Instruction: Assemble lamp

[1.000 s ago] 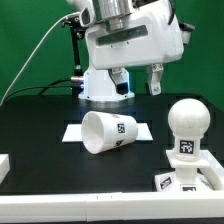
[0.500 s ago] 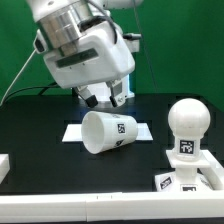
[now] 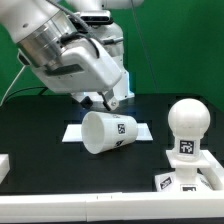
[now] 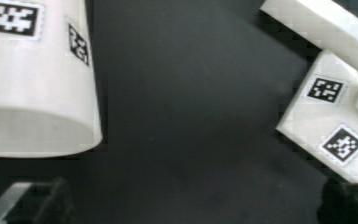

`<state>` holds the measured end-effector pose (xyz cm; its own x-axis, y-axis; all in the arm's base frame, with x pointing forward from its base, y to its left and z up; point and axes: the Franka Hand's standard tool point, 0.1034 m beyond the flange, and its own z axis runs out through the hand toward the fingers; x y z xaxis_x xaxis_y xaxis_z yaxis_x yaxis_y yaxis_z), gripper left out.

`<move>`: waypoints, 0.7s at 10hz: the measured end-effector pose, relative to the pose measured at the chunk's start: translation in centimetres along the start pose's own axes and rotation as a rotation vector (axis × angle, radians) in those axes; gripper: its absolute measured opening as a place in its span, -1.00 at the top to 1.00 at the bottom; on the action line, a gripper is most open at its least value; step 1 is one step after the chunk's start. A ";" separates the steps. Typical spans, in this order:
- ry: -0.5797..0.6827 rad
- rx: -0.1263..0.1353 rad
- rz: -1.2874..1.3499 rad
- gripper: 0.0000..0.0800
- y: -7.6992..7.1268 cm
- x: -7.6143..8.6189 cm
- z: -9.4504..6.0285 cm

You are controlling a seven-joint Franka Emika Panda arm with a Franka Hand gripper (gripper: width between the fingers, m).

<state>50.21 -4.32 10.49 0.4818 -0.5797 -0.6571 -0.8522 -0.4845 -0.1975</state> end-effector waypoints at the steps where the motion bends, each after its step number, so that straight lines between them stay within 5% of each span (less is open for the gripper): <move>1: -0.066 -0.004 0.018 -0.75 1.1 0.9 0.4; 4: -0.247 -0.028 0.066 -0.75 2.3 0.7 0.9; 7: -0.252 -0.034 0.077 -0.75 2.9 1.6 1.8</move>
Offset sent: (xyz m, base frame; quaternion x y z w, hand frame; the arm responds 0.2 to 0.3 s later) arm 0.0000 0.0000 0.0000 0.0000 -0.1938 0.0000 0.9810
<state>48.14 -5.42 7.56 0.3461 -0.4365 -0.8304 -0.8752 -0.4690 -0.1182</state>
